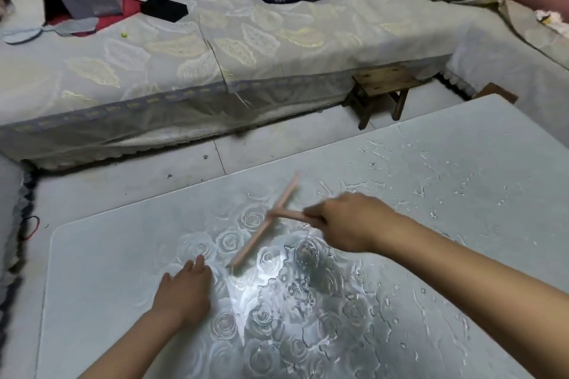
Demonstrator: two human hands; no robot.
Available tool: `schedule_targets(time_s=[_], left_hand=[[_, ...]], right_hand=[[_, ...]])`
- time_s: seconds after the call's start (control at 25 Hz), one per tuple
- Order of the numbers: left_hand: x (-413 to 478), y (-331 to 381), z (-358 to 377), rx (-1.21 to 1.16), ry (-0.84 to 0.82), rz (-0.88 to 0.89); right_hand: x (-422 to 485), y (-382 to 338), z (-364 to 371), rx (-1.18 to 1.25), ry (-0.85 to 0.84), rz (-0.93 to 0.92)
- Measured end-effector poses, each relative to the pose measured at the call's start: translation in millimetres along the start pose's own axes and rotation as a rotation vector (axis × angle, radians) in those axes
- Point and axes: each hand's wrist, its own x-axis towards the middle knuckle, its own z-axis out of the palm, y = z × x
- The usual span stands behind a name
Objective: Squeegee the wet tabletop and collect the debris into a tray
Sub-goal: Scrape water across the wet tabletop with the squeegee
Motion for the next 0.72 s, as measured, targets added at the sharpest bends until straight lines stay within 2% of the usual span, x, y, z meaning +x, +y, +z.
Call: schedule_targets(time_s=[0.12,0.24,0.4,0.56,0.64,0.72], left_hand=[[-0.5,-0.1,5.4,0.018,0.026,0.012],[-0.3,-2.1,11.9,0.04,0.054,0.011],[-0.5,-9.4,12.6,0.022,0.069,0.025],[-3.4,-5.9,5.2,0.023,0.07,0.041],[-3.4,-4.7,2.0,0.022,0.086,0.045],[-7.7,-12.3,5.3,-0.085,0.168,0.062]], right_hand=[[63.1,-45.4,-3.5,-0.009,0.033,-0.078],[90.8,-58.2,11.4,-0.001,0.008,-0.056],[45.6,-8.0,30.4,-0.007,-0.011,0.0],[-9.5,26.7,5.8,-0.088,-0.148,0.14],[-5.9,16.0,-9.1,-0.072,-0.069,0.071],[25.8,-18.7,-12.7,-0.031,0.052,-0.039]])
